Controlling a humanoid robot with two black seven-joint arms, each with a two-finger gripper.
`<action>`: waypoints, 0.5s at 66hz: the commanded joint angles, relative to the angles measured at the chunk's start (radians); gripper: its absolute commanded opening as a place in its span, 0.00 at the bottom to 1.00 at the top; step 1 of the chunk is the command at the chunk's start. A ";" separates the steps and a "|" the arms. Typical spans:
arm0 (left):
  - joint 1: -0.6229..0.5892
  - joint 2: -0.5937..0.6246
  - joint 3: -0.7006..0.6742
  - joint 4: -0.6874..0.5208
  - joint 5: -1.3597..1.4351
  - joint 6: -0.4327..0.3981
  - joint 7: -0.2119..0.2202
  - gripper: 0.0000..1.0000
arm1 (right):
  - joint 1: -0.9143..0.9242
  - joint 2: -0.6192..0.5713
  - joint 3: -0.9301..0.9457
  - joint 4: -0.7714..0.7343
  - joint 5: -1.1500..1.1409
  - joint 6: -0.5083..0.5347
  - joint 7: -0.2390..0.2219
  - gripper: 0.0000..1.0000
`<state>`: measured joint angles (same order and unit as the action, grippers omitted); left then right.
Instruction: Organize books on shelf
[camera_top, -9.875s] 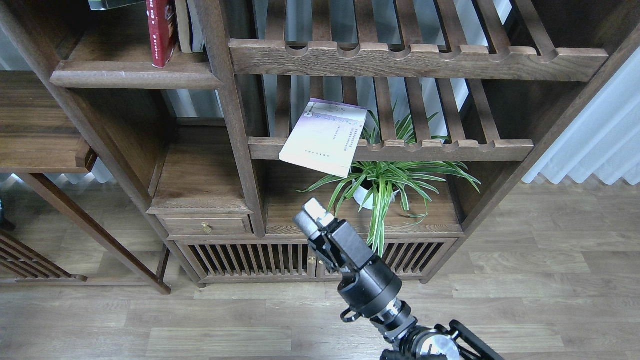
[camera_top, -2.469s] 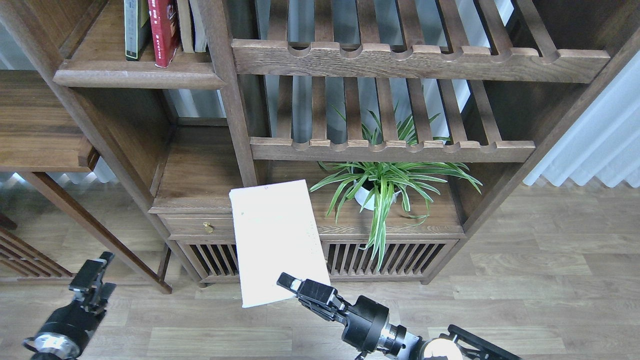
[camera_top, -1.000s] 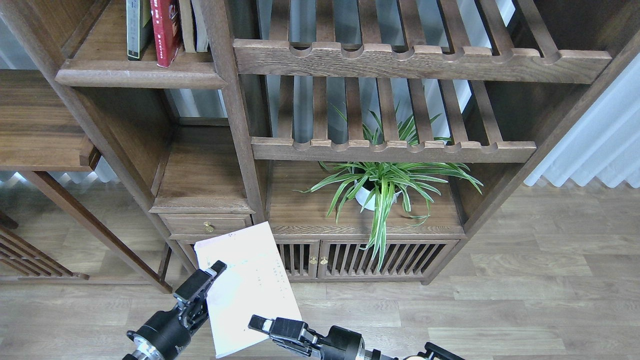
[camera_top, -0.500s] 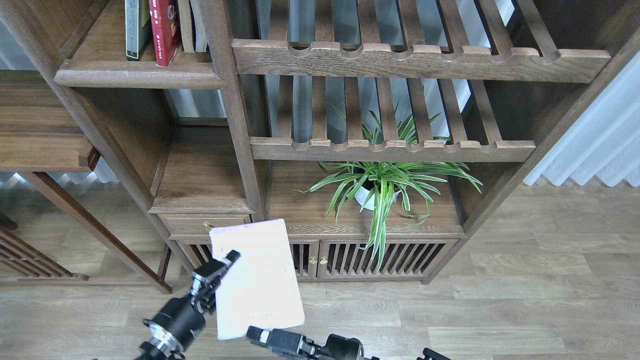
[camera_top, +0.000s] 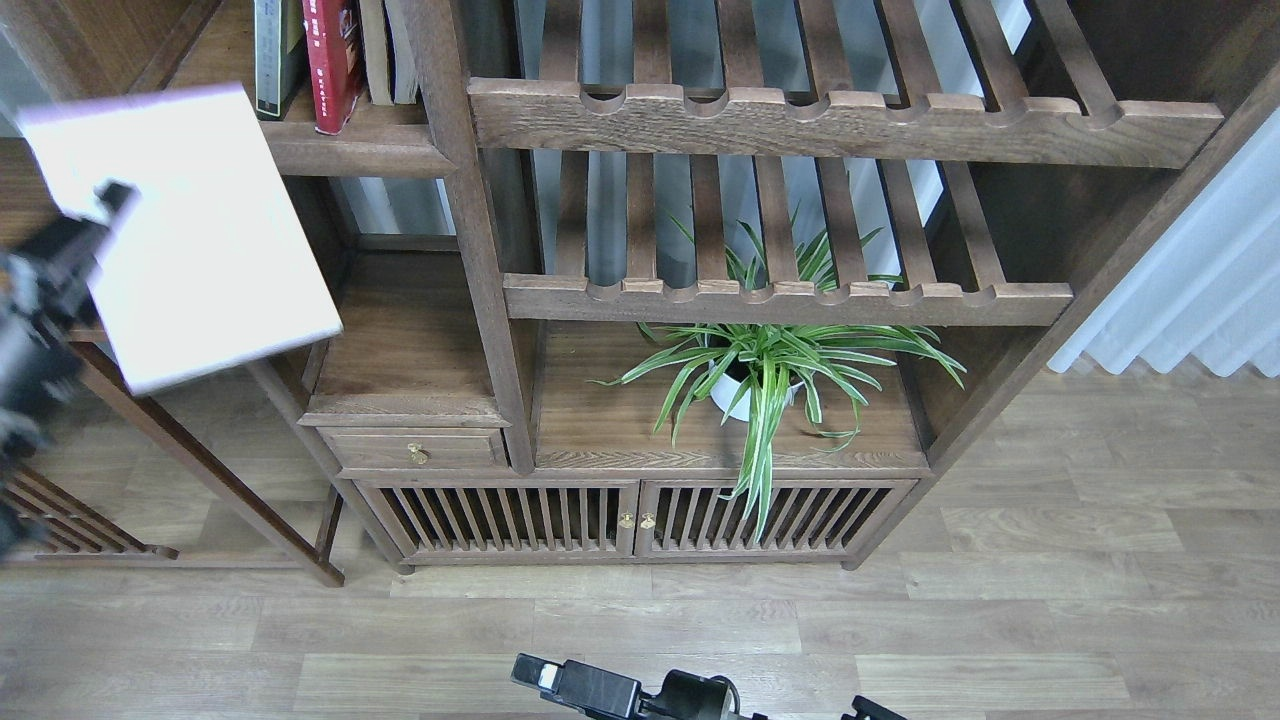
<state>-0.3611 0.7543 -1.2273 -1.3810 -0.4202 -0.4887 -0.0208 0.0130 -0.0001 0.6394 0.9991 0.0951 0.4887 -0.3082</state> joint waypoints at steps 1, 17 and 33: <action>-0.099 0.086 -0.041 0.002 0.011 0.000 0.015 0.00 | -0.002 0.000 0.002 -0.004 0.000 0.000 0.000 1.00; -0.168 0.097 -0.130 0.092 0.124 0.000 0.257 0.00 | -0.008 0.000 0.005 -0.005 0.000 0.000 0.000 1.00; -0.363 -0.062 -0.245 0.244 0.415 0.000 0.392 0.00 | -0.008 0.000 0.023 -0.004 0.000 0.000 0.000 1.00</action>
<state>-0.6146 0.7396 -1.4683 -1.1920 -0.1016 -0.4888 0.3374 0.0040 0.0000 0.6593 0.9944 0.0951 0.4887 -0.3082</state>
